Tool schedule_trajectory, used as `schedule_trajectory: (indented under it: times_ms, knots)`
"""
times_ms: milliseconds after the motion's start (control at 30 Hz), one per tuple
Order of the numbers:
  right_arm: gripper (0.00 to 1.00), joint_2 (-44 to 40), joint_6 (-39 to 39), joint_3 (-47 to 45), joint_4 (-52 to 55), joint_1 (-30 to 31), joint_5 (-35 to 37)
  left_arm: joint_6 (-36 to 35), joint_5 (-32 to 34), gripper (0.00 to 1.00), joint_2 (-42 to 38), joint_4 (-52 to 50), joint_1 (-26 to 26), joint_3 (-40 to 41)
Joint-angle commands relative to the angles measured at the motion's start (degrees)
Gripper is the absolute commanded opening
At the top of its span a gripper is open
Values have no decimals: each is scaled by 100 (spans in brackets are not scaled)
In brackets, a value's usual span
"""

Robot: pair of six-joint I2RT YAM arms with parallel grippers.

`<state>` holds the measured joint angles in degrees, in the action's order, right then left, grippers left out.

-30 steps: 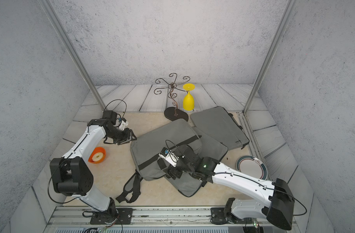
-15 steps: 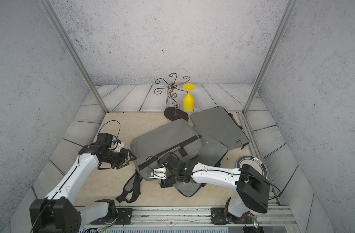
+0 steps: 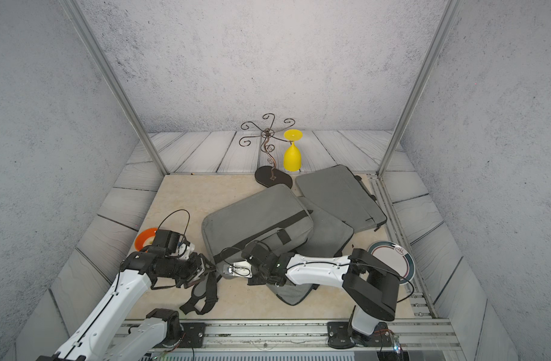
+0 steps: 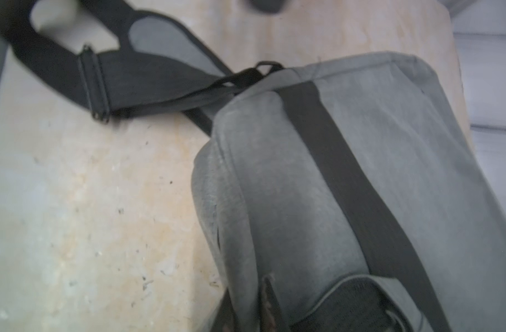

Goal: Open the zippered laptop bag and take out the laptop
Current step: Adjust the zippered laptop bag.

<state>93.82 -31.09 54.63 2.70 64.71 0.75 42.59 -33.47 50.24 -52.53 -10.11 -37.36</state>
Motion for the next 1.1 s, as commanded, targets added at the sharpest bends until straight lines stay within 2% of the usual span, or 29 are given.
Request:
schedule_trajectory:
  times_ms: [0, 233, 300, 400, 533, 733, 1067]
  knots:
    - [4, -325, 570, 152, 54, -61, -83, 583, -186, 57, -168, 329, -237, 192]
    - [3, -513, 1224, 284, 95, -346, -292, 1514, -285, 50, -262, 1540, -835, 922]
    - [3, -562, 1376, 289, 68, -416, -403, 1595, -259, 44, -121, 1889, -878, 1067]
    - [1, -611, 1576, 268, 68, -514, -554, 1329, 29, 34, 191, 1979, -879, 1010]
    - [0, -754, 1753, 173, 32, -644, -679, 761, 802, 28, 711, 1437, -834, 681]
    - [0, -986, 1928, 56, 81, -816, -817, 302, 1557, 25, 1149, 1413, -548, 325]
    - [0, -1094, 2123, -49, 35, -935, -1037, -612, 1590, 25, 1907, 1268, 339, -389]
